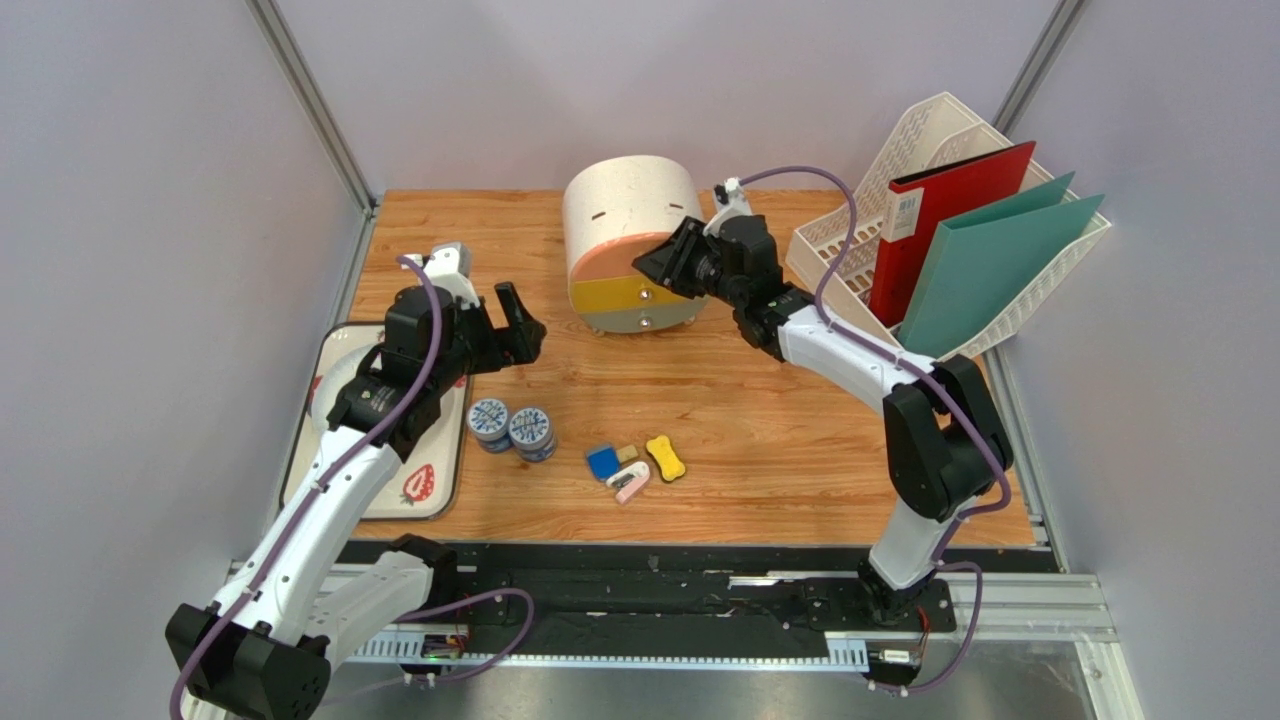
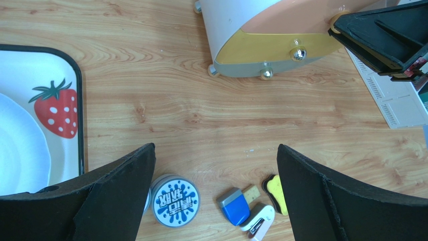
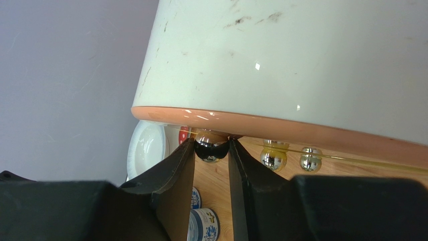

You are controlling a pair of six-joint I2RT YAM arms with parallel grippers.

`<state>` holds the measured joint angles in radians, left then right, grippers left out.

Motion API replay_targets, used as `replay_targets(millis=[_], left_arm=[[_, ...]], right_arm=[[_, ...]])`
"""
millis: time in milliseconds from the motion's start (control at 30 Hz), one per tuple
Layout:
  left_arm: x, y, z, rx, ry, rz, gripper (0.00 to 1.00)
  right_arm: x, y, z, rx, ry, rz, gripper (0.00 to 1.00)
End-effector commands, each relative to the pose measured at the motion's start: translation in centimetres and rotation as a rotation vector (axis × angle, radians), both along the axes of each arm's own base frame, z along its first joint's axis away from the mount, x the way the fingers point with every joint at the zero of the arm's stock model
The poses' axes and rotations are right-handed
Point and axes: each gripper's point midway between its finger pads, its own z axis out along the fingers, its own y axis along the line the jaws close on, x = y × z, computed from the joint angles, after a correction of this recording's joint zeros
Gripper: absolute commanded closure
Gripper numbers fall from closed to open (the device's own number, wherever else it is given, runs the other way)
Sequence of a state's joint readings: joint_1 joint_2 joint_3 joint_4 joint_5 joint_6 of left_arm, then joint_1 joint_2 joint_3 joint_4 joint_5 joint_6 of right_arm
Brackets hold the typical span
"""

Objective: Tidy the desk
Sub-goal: Close the drawer in the storage box.

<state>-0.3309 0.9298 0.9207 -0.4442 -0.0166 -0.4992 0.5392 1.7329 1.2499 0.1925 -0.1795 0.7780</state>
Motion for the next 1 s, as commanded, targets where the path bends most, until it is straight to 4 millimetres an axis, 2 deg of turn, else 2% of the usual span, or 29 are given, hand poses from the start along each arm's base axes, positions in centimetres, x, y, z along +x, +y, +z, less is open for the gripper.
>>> replay_targets(millis=[0, 167, 267, 433, 700, 967], left_arm=[[0.2, 0.3, 0.4, -0.005, -0.022, 0.013, 0.01], [0.2, 0.2, 0.2, -0.006, -0.018, 0.009, 0.01], [0.2, 0.2, 0.2, -0.009, -0.016, 0.009, 0.01], [0.2, 0.1, 0.3, -0.013, -0.021, 0.008, 0.01], [0.1, 0.1, 0.4, -0.016, -0.021, 0.006, 0.01], [0.2, -0.1, 0.4, -0.022, -0.019, 0.003, 0.01]], right_arm=[[1.4, 0.3, 0.8, -0.030, -0.073, -0.013, 0.66], [0.8, 0.3, 1.5, -0.029, -0.117, 0.019, 0.57], [0.1, 0.3, 2.8, -0.026, -0.163, 0.045, 0.52], [-1.0, 0.4, 3.7, -0.015, -0.178, 0.086, 0.51], [-2.9, -0.8, 2.2, -0.023, -0.152, 0.070, 0.50], [-2.8, -1.3, -0.3, -0.031, -0.104, 0.032, 0.50]])
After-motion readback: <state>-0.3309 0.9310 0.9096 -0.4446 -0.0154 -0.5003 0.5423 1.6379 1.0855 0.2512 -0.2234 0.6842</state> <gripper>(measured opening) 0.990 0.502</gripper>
